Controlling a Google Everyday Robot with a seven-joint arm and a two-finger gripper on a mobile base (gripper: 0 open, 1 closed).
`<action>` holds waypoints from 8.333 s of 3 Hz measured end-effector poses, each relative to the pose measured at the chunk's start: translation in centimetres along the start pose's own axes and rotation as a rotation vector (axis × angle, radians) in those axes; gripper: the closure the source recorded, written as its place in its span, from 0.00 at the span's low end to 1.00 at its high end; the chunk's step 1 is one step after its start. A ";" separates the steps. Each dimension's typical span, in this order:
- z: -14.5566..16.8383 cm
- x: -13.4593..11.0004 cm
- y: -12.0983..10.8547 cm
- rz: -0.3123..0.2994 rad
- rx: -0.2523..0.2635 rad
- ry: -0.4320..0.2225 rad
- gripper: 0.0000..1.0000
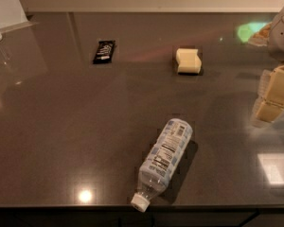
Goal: Move sponge near blue plastic bottle
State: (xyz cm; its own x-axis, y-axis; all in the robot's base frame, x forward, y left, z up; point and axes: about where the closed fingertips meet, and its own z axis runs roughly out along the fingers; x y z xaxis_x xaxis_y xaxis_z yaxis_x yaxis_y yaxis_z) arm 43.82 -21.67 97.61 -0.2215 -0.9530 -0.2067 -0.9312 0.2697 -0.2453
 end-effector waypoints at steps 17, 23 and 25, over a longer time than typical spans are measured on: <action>14.0 -3.9 -14.1 0.324 -0.073 -0.353 1.00; 10.6 -1.0 2.0 0.211 -0.279 -0.381 0.82; 11.4 -1.4 4.1 0.180 -0.302 -0.357 0.36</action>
Offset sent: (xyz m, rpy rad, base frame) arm 0.0593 0.0100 -0.0317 -0.0048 -0.0325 -0.1280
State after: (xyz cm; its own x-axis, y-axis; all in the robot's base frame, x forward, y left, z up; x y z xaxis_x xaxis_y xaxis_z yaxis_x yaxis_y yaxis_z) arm 43.56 -17.61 86.14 -0.3231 -0.7739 -0.5447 -0.9411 0.3236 0.0984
